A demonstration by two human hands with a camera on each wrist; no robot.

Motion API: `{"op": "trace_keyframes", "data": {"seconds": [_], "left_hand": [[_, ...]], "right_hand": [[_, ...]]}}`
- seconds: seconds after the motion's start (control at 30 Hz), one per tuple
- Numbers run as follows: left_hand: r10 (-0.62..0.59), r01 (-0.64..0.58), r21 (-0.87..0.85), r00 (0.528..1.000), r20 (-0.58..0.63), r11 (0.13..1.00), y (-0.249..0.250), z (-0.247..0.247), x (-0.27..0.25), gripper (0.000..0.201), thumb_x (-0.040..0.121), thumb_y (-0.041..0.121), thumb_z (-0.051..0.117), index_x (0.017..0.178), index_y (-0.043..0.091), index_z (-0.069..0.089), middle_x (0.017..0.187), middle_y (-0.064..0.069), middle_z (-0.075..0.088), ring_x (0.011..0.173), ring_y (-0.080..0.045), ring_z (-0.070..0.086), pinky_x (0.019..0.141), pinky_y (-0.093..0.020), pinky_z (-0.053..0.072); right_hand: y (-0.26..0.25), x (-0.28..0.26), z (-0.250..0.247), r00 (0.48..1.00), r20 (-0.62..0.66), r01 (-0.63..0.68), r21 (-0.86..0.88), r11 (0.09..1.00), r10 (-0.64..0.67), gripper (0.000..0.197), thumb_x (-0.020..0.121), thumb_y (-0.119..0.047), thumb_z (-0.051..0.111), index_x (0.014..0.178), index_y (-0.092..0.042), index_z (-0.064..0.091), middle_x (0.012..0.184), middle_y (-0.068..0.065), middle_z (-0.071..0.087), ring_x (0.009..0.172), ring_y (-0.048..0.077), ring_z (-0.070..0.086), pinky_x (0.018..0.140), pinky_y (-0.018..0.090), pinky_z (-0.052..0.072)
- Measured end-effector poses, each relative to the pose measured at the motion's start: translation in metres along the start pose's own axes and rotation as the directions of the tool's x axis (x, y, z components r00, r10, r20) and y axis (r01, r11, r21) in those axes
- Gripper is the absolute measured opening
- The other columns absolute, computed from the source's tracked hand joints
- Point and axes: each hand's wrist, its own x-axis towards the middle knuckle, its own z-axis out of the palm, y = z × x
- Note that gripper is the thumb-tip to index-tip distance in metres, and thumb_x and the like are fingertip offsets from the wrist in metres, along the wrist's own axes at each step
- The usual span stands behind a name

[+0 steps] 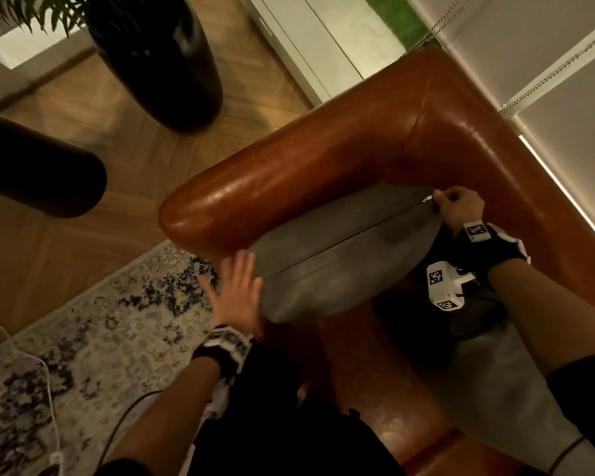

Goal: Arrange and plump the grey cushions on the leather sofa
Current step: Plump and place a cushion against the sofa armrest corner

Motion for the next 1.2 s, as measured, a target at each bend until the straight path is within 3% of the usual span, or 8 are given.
{"op": "trace_keyframes", "data": {"seconds": [0.1,0.23,0.37,0.47,0.57,0.8,1.03,1.2], "left_hand": [[-0.357,0.404,-0.293,0.912,0.202,0.867,-0.067,0.0,-0.016,0.062,0.096,0.052,0.01,0.15,0.022,0.007,0.16,-0.007,-0.001,0.147,-0.031,0.0,0.111,-0.068,0.006],[-0.163,0.205,-0.741,0.978,0.129,0.64,-0.058,-0.022,-0.043,0.061,0.092,0.058,0.028,0.115,0.01,0.058,0.118,-0.011,0.061,0.105,-0.03,0.056,0.096,-0.044,0.043],[-0.117,0.035,-0.85,0.993,-0.032,0.526,-0.018,-0.035,-0.047,0.043,0.088,0.044,0.054,0.069,0.006,0.051,0.065,-0.015,0.053,0.063,-0.024,0.049,0.066,-0.039,0.04],[-0.108,0.158,-0.978,0.984,0.143,0.137,-0.022,-0.045,-0.048,0.024,0.092,0.034,0.053,0.084,0.013,0.06,0.085,-0.005,0.063,0.086,-0.021,0.057,0.082,-0.038,0.045],[0.083,0.288,-0.946,0.957,0.278,-0.151,-0.031,-0.051,-0.051,0.025,0.097,0.024,0.043,0.113,0.014,0.059,0.111,0.003,0.064,0.104,-0.013,0.058,0.092,-0.038,0.045],[0.032,0.443,-0.857,0.884,0.467,0.264,-0.042,-0.051,-0.025,0.024,0.095,0.032,0.046,0.083,0.016,0.059,0.083,-0.002,0.059,0.081,-0.014,0.054,0.071,-0.03,0.042],[0.105,0.509,-0.762,0.8,0.59,0.401,-0.054,-0.059,-0.006,0.021,0.094,0.035,0.048,0.085,0.019,0.059,0.092,0.0,0.061,0.097,-0.017,0.055,0.094,-0.04,0.039],[0.146,0.367,-0.867,0.89,0.433,0.336,-0.042,-0.066,-0.004,0.042,0.082,0.049,0.059,0.087,0.007,0.059,0.093,-0.012,0.062,0.096,-0.026,0.057,0.084,-0.041,0.044]], "right_hand": [[-0.005,-0.002,0.0,1.0,-0.023,-0.001,0.025,1.0,0.001,0.036,0.093,-0.031,0.055,0.108,0.0,0.064,0.115,0.02,0.063,0.107,0.034,0.058,0.082,0.035,0.043],[-0.003,-0.006,0.0,1.0,-0.017,-0.02,0.052,0.998,0.021,0.038,0.093,-0.032,0.055,0.11,0.0,0.064,0.117,0.019,0.063,0.11,0.033,0.057,0.083,0.033,0.042],[-0.002,-0.012,-0.001,0.999,-0.016,-0.029,0.156,0.987,0.032,0.036,0.093,-0.032,0.055,0.106,0.0,0.066,0.111,0.018,0.064,0.096,0.028,0.06,0.075,0.03,0.042],[0.0,-0.007,-0.01,0.989,0.077,-0.149,0.43,0.89,0.129,0.026,0.091,-0.031,0.059,0.083,-0.009,0.068,0.084,0.01,0.064,0.059,0.013,0.059,0.054,0.024,0.046],[-0.003,-0.003,-0.021,0.972,0.162,-0.234,0.59,0.773,0.171,0.023,0.091,-0.025,0.06,0.072,-0.011,0.061,0.075,0.004,0.064,0.063,0.014,0.062,0.05,0.021,0.05],[-0.009,0.003,0.01,0.98,0.042,-0.2,0.286,0.937,0.197,0.034,0.088,-0.036,0.061,0.099,-0.005,0.069,0.103,0.015,0.063,0.089,0.03,0.06,0.078,0.037,0.05],[-0.015,0.001,0.0,0.993,0.101,-0.054,-0.024,0.998,0.056,0.045,0.096,-0.029,0.05,0.103,0.014,0.062,0.108,0.03,0.063,0.084,0.034,0.056,0.064,0.031,0.036],[-0.008,-0.002,0.006,0.994,0.054,-0.097,0.094,0.991,0.092,0.051,0.095,-0.041,0.048,0.106,0.007,0.065,0.11,0.023,0.065,0.098,0.037,0.061,0.084,0.044,0.05]]}}
